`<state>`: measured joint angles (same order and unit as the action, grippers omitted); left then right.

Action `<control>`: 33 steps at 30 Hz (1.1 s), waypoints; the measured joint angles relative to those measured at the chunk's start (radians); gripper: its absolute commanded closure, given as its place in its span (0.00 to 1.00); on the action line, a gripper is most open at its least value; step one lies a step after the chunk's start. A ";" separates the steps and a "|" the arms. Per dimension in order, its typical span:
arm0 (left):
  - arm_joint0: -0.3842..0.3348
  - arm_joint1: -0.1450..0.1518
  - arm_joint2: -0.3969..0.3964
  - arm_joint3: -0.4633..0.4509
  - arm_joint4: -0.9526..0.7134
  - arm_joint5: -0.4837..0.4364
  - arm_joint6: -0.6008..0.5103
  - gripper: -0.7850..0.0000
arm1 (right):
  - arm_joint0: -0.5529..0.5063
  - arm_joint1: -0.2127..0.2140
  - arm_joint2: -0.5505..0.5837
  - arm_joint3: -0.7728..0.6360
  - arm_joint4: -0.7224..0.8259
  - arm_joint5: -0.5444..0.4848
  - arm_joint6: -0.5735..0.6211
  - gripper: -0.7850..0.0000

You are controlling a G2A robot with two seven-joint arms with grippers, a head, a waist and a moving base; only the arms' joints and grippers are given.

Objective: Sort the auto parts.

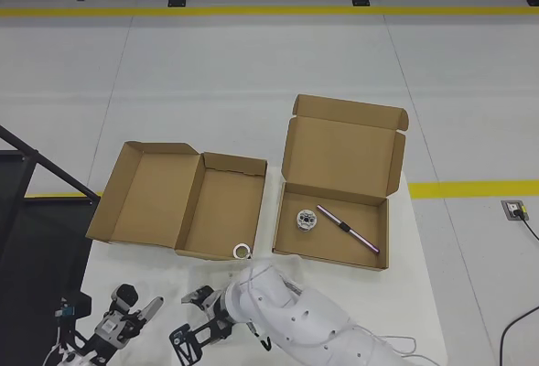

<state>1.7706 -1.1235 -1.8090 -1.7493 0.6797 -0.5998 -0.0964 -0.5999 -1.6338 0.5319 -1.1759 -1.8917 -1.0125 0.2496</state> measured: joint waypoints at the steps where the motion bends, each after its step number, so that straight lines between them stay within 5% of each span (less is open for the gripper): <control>1: 0.000 0.000 0.001 0.000 0.001 0.000 -0.001 0.00 | -0.002 -0.003 0.002 0.000 0.024 0.000 0.038 0.04; 9: -0.004 0.000 0.003 0.002 0.000 0.004 -0.005 0.00 | 0.007 -0.035 0.001 0.004 0.213 0.000 0.329 0.34; 20: -0.007 0.001 0.004 0.004 0.000 0.005 -0.007 0.00 | 0.076 -0.078 -0.068 0.119 0.473 0.001 0.555 0.36; 26: -0.006 0.001 0.004 0.005 0.000 0.004 -0.005 0.00 | 0.123 -0.116 -0.109 0.228 0.549 0.026 0.584 0.51; 33: -0.007 0.001 0.000 0.006 -0.007 0.000 -0.005 0.00 | 0.146 -0.155 -0.143 0.314 0.580 0.059 0.605 0.50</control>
<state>1.7638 -1.1222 -1.8092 -1.7432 0.6732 -0.5998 -0.1018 -0.4540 -1.7886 0.3892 -0.8618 -1.3112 -0.9533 0.8541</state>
